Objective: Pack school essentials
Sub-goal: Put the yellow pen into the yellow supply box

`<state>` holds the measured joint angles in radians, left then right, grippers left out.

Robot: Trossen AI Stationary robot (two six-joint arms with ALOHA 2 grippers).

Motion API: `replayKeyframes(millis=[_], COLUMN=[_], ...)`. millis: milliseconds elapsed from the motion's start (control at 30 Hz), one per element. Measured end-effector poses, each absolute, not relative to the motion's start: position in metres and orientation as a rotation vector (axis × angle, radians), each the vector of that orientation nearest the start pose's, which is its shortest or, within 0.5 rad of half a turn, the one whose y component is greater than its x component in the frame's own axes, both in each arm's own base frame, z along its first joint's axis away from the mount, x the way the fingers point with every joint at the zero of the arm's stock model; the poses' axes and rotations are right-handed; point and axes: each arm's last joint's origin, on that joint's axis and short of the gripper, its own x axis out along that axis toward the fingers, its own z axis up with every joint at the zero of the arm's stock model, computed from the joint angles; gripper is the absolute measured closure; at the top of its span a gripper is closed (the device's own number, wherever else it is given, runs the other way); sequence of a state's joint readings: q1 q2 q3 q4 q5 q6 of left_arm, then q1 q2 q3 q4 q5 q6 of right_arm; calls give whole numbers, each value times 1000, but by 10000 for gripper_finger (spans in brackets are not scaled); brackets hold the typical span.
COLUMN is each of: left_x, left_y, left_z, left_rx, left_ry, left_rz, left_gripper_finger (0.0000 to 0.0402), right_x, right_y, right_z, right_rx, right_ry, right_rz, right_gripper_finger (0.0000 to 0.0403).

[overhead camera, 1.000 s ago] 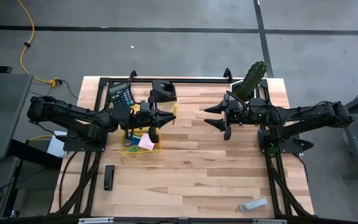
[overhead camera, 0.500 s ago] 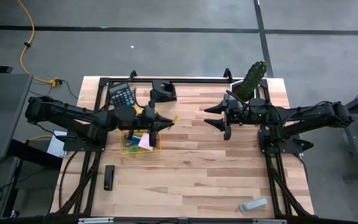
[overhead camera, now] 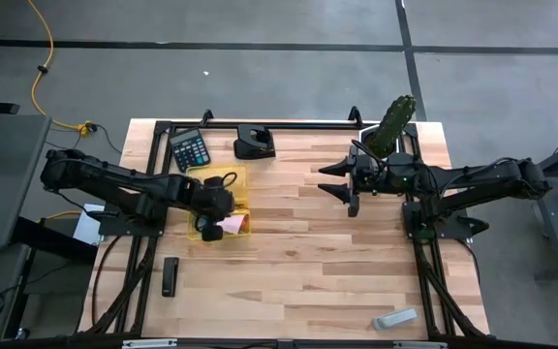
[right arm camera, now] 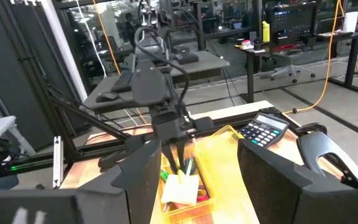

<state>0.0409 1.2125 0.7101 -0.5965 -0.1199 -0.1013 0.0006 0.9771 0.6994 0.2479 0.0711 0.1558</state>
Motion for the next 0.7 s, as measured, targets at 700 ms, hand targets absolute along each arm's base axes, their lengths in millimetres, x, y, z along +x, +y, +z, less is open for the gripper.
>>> replayKeyframes(millis=[700], left_x=[199], left_y=[26], left_z=[170], left_rx=[-12], left_ry=[1246], left_rz=[299], left_gripper_finger=[386], right_x=[221], right_y=[-2], right_z=[310], right_rx=[154], right_ry=[29], right_rz=[-76], right_gripper_finger=[197])
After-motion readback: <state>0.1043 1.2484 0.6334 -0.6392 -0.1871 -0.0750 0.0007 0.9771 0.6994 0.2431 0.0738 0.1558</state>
